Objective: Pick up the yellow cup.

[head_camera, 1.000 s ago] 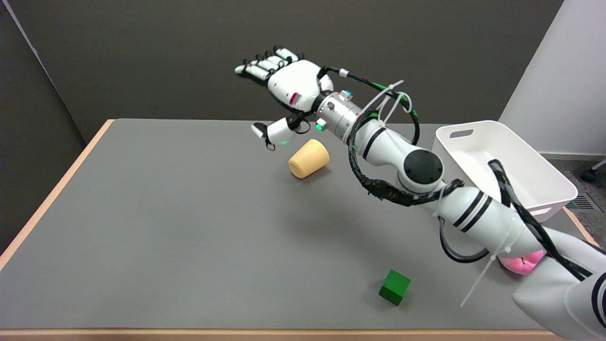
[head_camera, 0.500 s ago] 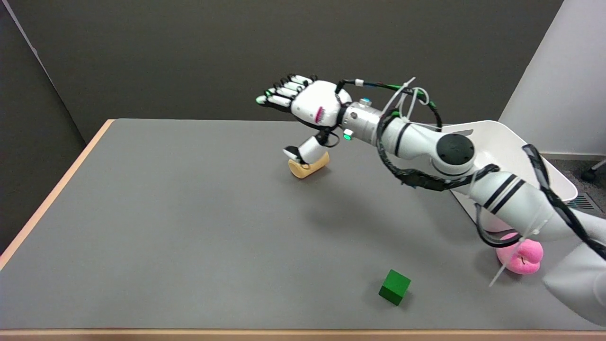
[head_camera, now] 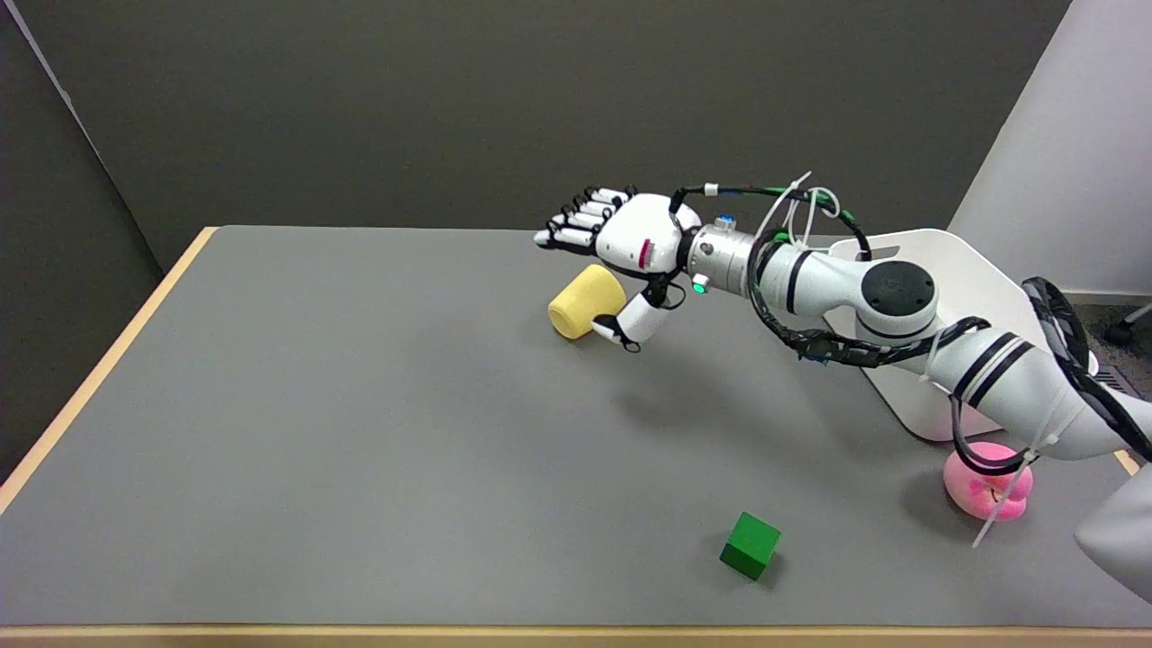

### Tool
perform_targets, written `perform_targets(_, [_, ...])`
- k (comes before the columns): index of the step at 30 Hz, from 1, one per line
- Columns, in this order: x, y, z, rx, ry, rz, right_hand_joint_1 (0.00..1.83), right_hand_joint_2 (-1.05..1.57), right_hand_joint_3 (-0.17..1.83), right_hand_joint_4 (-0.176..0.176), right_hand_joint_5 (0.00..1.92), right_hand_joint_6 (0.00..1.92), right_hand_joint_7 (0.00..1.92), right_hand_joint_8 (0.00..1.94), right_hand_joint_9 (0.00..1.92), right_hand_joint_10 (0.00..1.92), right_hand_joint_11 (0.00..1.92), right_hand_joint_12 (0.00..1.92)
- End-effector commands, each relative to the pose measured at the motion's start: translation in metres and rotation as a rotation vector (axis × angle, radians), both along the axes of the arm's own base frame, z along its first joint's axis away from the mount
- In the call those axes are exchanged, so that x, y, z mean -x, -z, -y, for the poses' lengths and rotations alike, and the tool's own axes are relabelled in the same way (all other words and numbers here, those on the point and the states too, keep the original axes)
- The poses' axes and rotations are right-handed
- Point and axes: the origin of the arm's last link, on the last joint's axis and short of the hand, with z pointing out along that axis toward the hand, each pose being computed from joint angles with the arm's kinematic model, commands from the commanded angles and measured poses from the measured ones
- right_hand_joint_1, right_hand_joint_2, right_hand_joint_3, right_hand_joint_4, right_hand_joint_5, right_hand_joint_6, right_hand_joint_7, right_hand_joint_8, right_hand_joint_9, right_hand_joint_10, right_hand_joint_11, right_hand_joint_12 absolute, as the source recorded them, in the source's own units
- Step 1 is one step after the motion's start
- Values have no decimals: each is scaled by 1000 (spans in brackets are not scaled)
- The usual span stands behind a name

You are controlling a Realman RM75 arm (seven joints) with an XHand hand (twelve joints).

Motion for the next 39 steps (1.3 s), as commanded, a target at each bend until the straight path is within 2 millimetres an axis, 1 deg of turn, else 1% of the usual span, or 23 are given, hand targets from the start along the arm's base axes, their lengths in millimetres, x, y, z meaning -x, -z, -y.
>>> perform_targets(1, [46,-6,10,34,108,-22,581,575,991,47,63,198,77,230,42,533,-1,885])
perform_targets(10, [52,-1,23,55,127,2,615,583,993,46,58,212,77,234,42,528,-1,876])
perform_targets(19, [51,4,35,76,117,-14,632,592,994,45,58,211,76,221,37,513,-1,848])
perform_targets(25, [52,4,43,102,110,-41,704,621,1002,42,55,212,74,215,34,507,-1,840])
perform_targets(27, [51,2,45,109,110,-40,868,615,1021,36,41,221,59,237,24,525,7,786])
perform_targets(28, [51,2,46,112,111,-40,923,617,1029,34,36,230,53,253,22,531,9,771])
perform_targets(33, [52,-1,48,122,114,-41,945,653,1051,35,28,307,48,313,30,540,4,798])
perform_targets(39, [55,-1,47,124,121,-43,966,664,1058,38,20,361,54,338,39,557,4,808])
